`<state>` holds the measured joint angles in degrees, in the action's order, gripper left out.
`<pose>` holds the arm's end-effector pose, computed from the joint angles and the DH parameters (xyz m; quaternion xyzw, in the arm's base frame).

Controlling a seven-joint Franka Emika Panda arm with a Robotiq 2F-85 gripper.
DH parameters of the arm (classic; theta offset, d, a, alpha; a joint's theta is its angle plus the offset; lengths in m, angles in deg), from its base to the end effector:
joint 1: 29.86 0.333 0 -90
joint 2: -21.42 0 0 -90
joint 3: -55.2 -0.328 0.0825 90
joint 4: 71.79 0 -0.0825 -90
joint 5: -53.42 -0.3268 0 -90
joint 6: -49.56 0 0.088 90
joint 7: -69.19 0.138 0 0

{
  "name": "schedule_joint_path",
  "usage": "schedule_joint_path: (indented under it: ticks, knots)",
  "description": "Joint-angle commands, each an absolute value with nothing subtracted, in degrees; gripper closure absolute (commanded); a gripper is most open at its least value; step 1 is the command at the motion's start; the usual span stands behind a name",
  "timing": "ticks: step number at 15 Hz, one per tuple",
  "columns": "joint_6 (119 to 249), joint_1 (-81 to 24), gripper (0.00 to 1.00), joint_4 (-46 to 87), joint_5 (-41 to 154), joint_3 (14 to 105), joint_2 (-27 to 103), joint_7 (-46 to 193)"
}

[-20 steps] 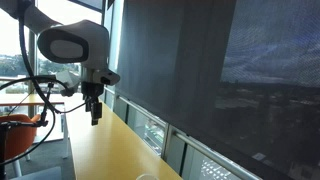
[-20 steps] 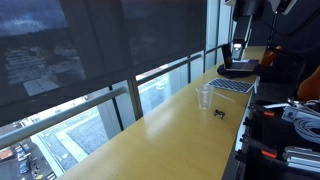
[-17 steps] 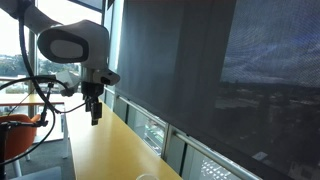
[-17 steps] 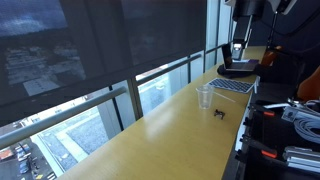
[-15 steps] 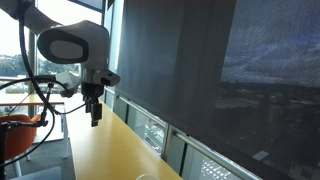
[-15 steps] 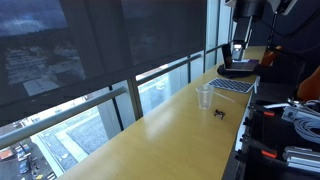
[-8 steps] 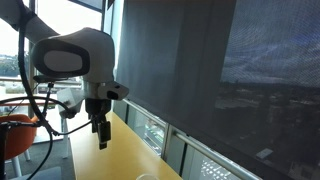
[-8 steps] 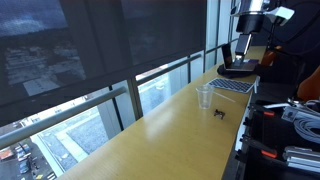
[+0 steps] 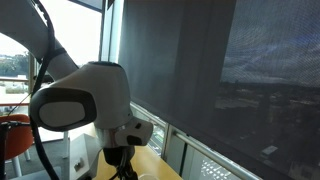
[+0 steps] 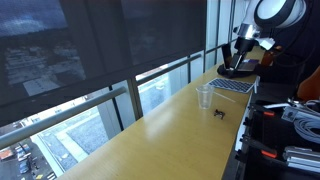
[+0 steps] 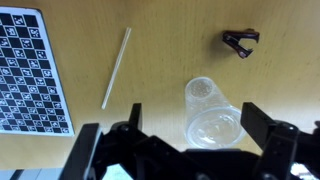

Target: Put the straw in the plastic cup

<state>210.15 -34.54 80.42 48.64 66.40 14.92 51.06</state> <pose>0.4009 -0.1167 0.3329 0.9912 -0.0186 0.1310 0.0089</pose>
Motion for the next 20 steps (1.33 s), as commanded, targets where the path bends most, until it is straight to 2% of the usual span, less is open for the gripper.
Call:
schedule_joint_path:
  ticks: [1,12,14,20]
  knots:
    - [216.74,-35.08,0.00,74.96,45.38,68.27,25.66,48.38]
    - [215.51,-40.86,0.00,57.94,36.44,66.23,47.01,47.81]
    - [214.92,-44.38,0.00,55.67,40.82,63.52,49.54,51.94]
    - [214.91,-46.25,0.00,51.36,43.69,60.64,55.98,57.51]
